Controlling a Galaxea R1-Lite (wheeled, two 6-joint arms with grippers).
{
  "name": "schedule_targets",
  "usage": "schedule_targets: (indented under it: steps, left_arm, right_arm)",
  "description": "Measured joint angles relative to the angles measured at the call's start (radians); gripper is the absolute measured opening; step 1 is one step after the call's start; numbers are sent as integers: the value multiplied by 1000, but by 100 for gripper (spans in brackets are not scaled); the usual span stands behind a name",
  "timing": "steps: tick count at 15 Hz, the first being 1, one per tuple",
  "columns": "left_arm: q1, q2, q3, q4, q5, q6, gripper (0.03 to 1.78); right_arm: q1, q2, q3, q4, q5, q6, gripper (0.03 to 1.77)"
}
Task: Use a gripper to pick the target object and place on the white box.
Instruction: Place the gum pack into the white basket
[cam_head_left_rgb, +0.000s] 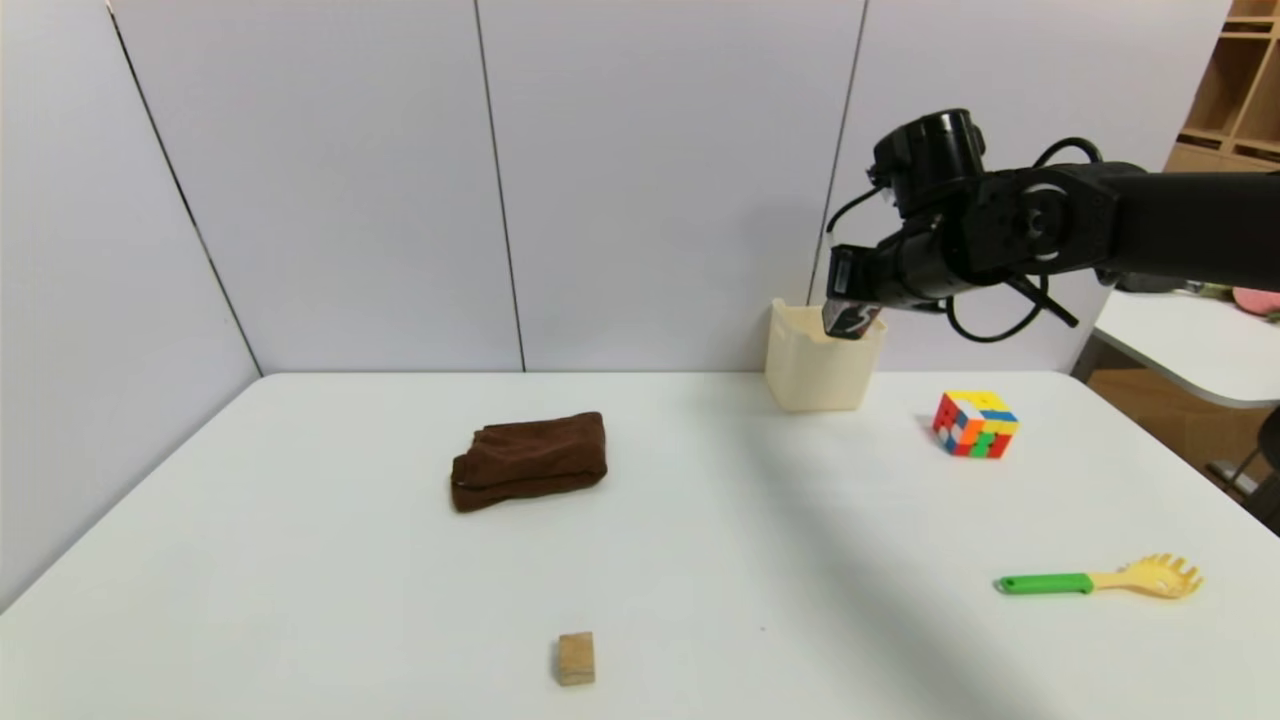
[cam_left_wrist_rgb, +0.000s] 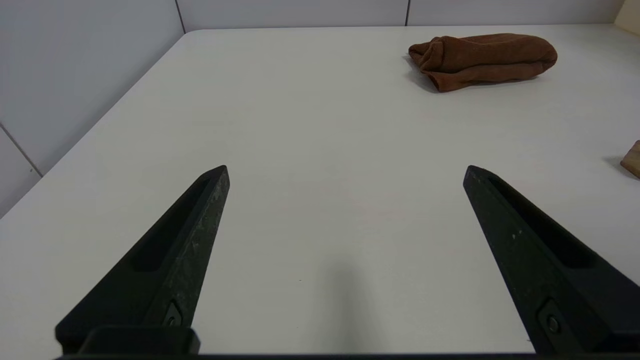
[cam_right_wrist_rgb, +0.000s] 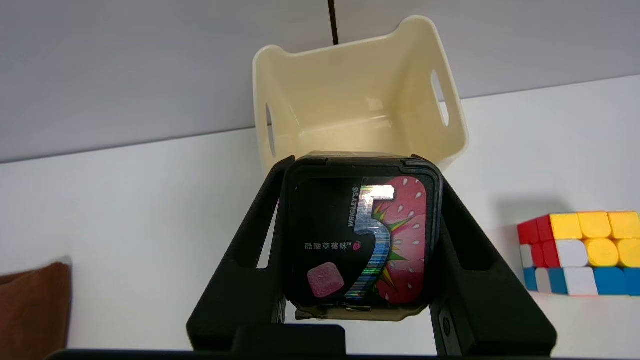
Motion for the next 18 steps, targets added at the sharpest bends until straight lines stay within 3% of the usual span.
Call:
schedule_targets:
  steps: [11,18]
  left_arm:
    - [0,0,0,0,0,0,169]
    - [0,0,0,0,0,0,169]
  right_arm:
    - [-11,137,-56,-165,-27,-12,75]
    - [-14,169,-56,-179,-46,-19,75]
